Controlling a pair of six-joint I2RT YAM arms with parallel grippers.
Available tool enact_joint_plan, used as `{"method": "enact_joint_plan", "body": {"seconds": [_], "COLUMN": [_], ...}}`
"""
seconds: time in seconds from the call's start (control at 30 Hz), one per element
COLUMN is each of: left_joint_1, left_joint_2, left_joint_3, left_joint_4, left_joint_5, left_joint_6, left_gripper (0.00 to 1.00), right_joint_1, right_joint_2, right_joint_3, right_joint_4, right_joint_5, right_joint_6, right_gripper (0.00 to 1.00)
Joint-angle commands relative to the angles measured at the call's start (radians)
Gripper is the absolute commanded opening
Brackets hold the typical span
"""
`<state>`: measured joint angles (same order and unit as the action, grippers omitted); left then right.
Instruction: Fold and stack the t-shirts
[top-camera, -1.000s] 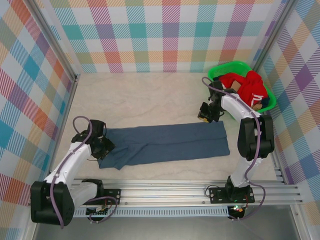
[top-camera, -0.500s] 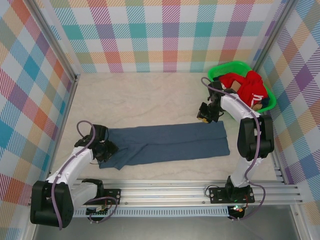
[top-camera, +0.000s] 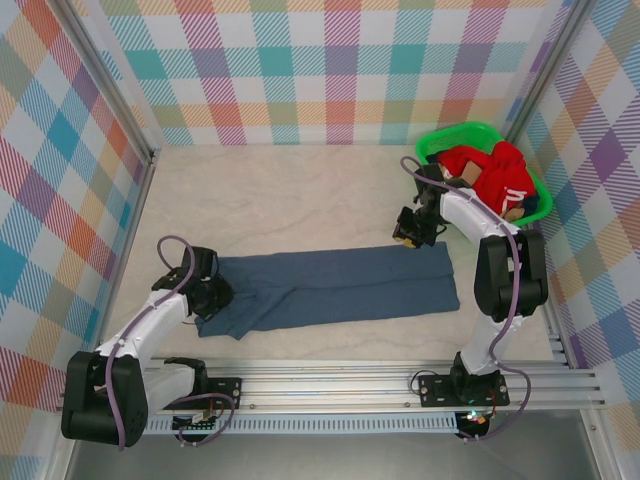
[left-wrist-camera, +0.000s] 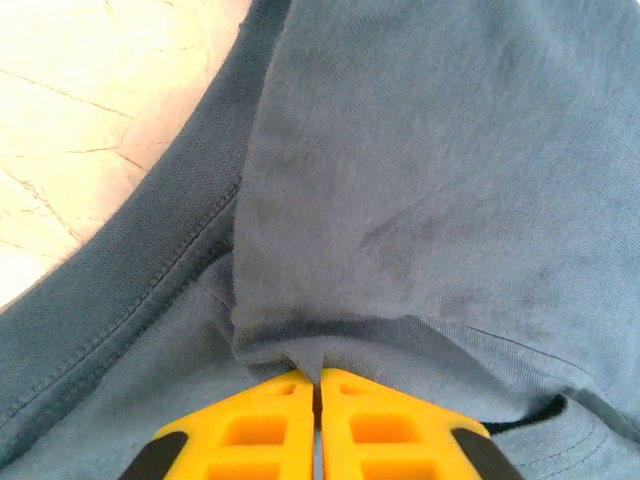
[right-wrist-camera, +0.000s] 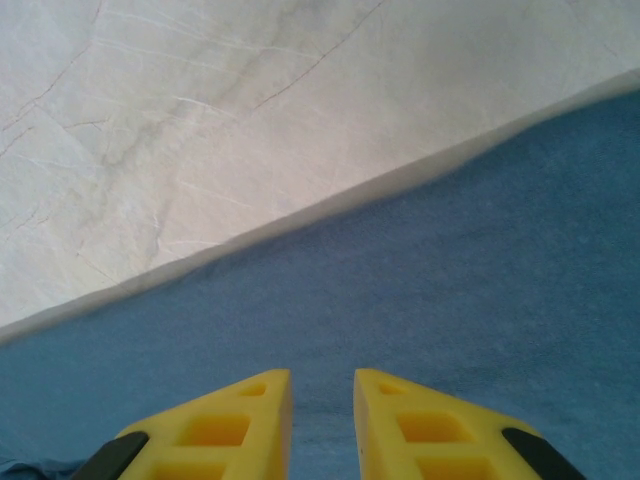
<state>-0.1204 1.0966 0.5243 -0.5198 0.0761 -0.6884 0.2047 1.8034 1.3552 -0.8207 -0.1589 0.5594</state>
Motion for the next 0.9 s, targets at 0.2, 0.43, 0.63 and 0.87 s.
{"method": "enact_joint_plan", "body": {"seconds": [0.2, 0.43, 0.63, 0.87], "left_joint_1": [-0.010, -0.009, -0.006, 0.008], "left_joint_2": [-0.052, -0.009, 0.106, 0.242], "left_joint_3": [0.055, 0.148, 0.234, 0.340], "left_joint_4": [-0.063, -0.131, -0.138, -0.165], "left_joint_5": [-0.032, -0.010, 0.004, -0.019], "left_joint_6": [-0.006, -0.036, -0.043, -0.011], "left_gripper": [0.00, 0.00, 0.00, 0.00], "right_joint_1": [0.007, 0.007, 0.007, 0.007], "right_joint_2": [-0.014, -0.010, -0.010, -0.012], "right_joint_3": [-0.002, -0.002, 0.001, -0.002], "right_joint_4": [-0.003, -0.004, -0.004, -0.003], "right_joint_5": [-0.013, -0.014, -0.016, -0.016], "right_joint_6": [-0.018, -0.023, -0.021, -0.021], "right_gripper": [0.23, 0.23, 0.23, 0.23]}}
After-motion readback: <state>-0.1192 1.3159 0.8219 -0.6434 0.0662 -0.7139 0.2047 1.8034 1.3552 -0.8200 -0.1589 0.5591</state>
